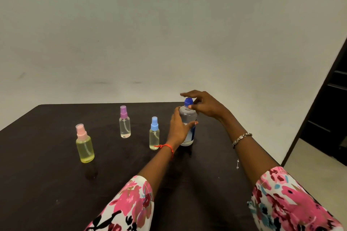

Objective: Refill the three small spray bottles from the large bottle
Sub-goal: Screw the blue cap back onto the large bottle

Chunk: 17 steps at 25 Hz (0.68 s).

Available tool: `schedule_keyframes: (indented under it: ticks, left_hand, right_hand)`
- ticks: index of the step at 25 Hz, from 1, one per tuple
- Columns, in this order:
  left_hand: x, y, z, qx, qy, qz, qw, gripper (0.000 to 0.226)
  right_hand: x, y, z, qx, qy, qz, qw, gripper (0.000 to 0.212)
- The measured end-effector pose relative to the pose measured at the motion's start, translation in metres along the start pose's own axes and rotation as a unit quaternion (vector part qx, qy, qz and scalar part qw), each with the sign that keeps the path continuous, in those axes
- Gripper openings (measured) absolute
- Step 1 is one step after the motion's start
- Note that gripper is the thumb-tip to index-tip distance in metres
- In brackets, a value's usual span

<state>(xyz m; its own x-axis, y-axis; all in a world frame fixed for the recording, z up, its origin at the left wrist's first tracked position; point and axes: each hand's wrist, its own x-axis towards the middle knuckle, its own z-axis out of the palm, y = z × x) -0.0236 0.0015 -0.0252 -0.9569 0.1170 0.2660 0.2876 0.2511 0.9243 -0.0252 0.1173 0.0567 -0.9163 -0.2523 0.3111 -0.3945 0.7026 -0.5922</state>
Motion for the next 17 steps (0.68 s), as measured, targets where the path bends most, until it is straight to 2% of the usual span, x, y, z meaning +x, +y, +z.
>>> schedule_keyframes:
  ticks: [4,11,13,15,17]
  left_hand:
    - [0.0,0.0,-0.001,0.0,0.001,-0.001,1.0,0.074]
    - [-0.001,0.001,0.0,-0.001,0.003,-0.007,1.0,0.079]
    - [-0.003,0.002,0.0,-0.006,0.004,0.0,1.0,0.076]
    - [-0.003,0.001,-0.001,-0.006,0.003,0.006,1.0,0.072]
    - [-0.003,0.001,-0.001,-0.004,0.0,-0.002,1.0,0.073]
  right_hand:
    - [0.003,-0.003,0.004,-0.024,0.052,0.01,0.998,0.031]
    - [0.003,0.001,0.03,-0.024,0.189,0.061,0.98,0.035]
    - [0.004,0.0,0.026,-0.033,0.169,0.071,0.983,0.04]
    - [0.003,-0.002,0.017,-0.008,0.112,0.07,0.991,0.049]
    - [0.001,-0.001,0.008,0.042,0.067,0.066,0.995,0.045]
